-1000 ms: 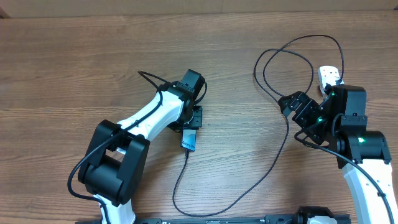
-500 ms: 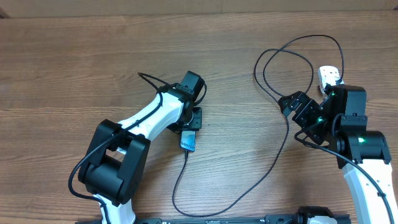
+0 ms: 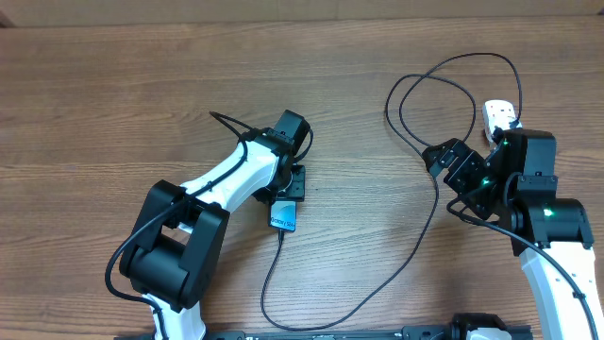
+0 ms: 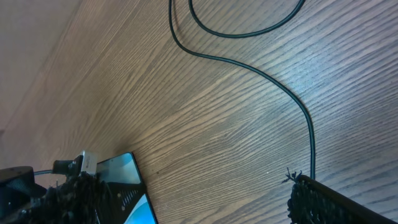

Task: Plug charger to phone and switch on socket

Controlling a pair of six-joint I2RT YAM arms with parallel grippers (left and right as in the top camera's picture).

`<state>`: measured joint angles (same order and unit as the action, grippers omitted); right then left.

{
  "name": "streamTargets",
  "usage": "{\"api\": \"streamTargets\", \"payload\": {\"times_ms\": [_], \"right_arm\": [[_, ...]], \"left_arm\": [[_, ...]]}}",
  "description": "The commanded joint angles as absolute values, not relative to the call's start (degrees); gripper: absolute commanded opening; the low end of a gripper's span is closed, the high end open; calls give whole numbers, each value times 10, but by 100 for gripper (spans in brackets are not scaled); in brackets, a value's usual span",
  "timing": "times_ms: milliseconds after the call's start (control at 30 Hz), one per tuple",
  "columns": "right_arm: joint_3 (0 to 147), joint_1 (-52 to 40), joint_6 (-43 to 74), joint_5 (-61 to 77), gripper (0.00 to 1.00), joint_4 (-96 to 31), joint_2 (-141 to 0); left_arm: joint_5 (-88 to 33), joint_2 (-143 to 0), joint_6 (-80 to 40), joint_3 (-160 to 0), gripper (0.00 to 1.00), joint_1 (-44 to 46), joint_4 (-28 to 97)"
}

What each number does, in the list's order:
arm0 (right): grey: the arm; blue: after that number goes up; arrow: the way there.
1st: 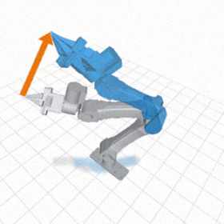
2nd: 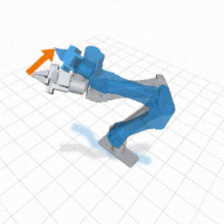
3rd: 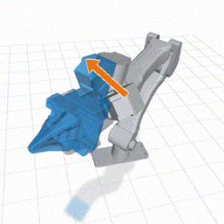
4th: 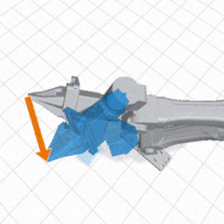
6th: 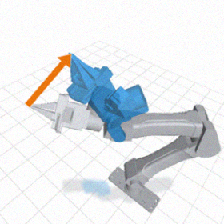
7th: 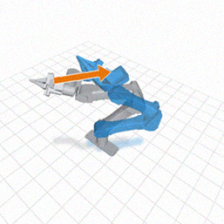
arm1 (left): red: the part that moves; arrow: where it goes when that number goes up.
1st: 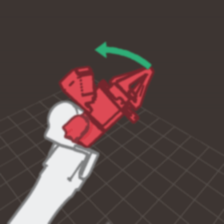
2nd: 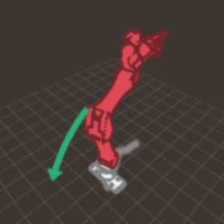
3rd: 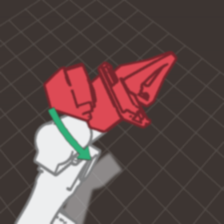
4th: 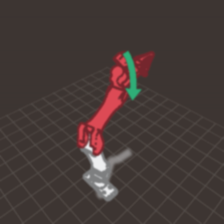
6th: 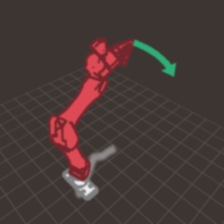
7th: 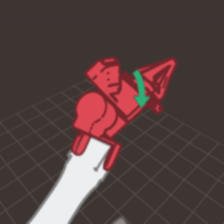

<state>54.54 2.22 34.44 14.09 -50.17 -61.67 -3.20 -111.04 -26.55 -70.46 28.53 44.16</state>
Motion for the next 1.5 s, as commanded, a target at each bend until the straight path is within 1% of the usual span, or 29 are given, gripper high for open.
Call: {"api": "streamTargets", "payload": {"times_ms": [0,33,100,400,500,600,667,1000,1467], "right_arm": [[557,23,338,133,100,-500,-611],[557,23,338,133,100,-500,-611],[557,23,338,133,100,-500,-611],[557,23,338,133,100,-500,-611],[557,23,338,133,100,-500,-611],[557,23,338,133,100,-500,-611],[557,23,338,133,100,-500,-611],[557,23,338,133,100,-500,-611],[557,23,338,133,100,-500,-611]], "left_arm": [[-24,-1124,-259,-695,55,289,443],[-24,-1124,-259,-695,55,289,444],[-24,-1124,-259,-695,62,289,444],[-24,-1124,-259,-695,61,289,443],[-24,-1124,-259,-695,65,289,443],[-24,-1124,-259,-695,66,289,443],[-24,-1124,-259,-695,68,289,443],[-24,-1124,-259,-695,70,289,443],[-24,-1124,-259,-695,71,289,443]]}}
